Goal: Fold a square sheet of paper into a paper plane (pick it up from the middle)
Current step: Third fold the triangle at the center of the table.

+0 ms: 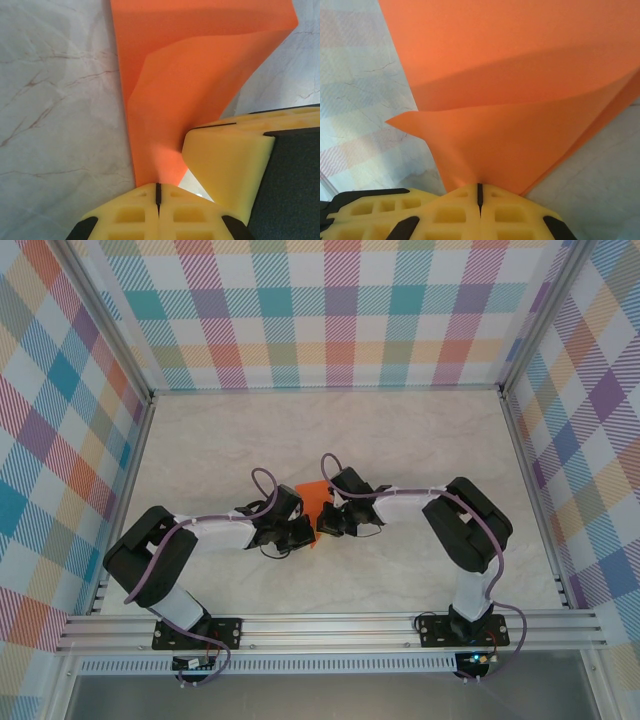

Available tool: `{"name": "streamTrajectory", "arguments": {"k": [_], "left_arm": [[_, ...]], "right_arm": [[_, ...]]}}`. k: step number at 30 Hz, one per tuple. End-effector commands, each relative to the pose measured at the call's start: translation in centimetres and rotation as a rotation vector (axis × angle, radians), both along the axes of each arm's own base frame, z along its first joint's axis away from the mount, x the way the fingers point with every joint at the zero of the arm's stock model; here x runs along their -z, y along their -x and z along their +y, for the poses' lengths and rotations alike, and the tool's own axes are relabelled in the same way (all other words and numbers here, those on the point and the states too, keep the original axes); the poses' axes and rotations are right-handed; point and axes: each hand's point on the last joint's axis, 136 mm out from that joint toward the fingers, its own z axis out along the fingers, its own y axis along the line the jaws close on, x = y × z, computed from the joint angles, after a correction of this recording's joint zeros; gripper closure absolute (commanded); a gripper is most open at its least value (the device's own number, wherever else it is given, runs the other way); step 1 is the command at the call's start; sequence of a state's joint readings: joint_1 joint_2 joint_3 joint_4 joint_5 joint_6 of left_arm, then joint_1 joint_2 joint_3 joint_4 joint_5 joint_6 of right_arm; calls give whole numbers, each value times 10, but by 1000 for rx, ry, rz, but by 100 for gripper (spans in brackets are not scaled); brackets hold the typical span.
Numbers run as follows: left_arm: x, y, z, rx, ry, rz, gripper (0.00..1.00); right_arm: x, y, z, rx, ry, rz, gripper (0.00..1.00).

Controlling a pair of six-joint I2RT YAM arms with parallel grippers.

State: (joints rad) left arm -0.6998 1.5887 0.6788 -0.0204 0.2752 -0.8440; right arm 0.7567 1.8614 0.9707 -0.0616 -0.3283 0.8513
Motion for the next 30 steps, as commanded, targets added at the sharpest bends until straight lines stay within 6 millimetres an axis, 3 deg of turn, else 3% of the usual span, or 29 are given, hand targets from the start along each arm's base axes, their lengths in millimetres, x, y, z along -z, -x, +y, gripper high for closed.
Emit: {"name": "streamTrajectory", "arguments": {"k": [1,12,30], "left_arm": [[36,37,31,25,-154,135,99],[42,48,43,89,-228,162,98],[42,48,38,99,-203,165,98]], "right_arm": [[19,1,-12,-3,89,3,100],[8,-32,-20,-4,77,-83,100],[3,-99,-69,67,115,-142,100]]}}
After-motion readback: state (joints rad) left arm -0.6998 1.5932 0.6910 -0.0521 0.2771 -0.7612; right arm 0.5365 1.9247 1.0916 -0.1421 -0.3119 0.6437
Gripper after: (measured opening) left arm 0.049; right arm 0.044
